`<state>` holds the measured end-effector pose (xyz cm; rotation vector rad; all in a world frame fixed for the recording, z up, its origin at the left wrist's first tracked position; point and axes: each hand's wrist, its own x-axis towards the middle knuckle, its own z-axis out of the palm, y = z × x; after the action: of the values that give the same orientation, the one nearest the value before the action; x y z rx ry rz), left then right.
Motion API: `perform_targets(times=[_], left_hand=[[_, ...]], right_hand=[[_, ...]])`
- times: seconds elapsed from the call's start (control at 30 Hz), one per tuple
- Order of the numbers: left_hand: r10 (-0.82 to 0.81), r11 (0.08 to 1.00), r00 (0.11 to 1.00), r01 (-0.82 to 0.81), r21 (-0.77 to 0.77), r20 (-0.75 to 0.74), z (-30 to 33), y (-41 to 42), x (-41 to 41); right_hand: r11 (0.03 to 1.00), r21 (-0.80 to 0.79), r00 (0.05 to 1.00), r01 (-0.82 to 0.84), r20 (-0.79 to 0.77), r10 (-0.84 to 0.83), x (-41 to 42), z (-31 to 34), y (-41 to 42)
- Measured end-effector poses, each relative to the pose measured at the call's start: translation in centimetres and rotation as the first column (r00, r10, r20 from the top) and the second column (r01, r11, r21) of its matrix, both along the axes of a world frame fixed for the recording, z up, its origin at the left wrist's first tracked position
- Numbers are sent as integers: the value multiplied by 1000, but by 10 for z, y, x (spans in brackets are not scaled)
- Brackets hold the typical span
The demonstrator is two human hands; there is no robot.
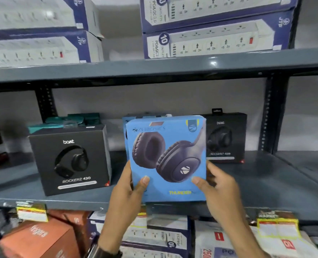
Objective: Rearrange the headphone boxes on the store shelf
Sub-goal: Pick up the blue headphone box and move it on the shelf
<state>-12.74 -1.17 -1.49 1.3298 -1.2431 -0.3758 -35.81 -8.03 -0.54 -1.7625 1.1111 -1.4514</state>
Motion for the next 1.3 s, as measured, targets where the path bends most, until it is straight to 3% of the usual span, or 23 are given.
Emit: perform_targets(times=[0.13,0.3,0.67,0.77,0.87,1.0,1.1,1.23,1.3], left_hand=[[48,998,997,-45,51,-64,-6,-48,50],[96,989,980,-74,128,-173,-6,-100,81],[132,988,964,-109,111,-231,-1,-126,88],[103,987,963,-67,149,-249,-3,-104,77],[42,992,958,-5,127,-285,-5,-60,57],[76,997,951,-66,42,-301,-11,-6,61],[208,971,938,-231,-54,-276,-10,31,88],[505,798,809,-570,-196,-300,-5,60,154],[591,729,751,-654,-204,-294,-7,60,184]], right_hand=[[999,3,993,41,-107,-41,64,2,-50],[990,65,985,122,-134,-112,116,-3,-91],[989,76,976,130,-185,-114,140,-7,-108],[987,39,981,154,-126,-148,132,-7,-91],[978,-63,979,201,58,-198,126,-9,-62],[992,-126,993,18,121,-3,144,-12,-25],[975,-79,976,-208,52,213,177,-14,-9],[919,30,919,-394,-11,394,236,-12,3],[907,81,909,-414,-9,416,255,-14,-1]])
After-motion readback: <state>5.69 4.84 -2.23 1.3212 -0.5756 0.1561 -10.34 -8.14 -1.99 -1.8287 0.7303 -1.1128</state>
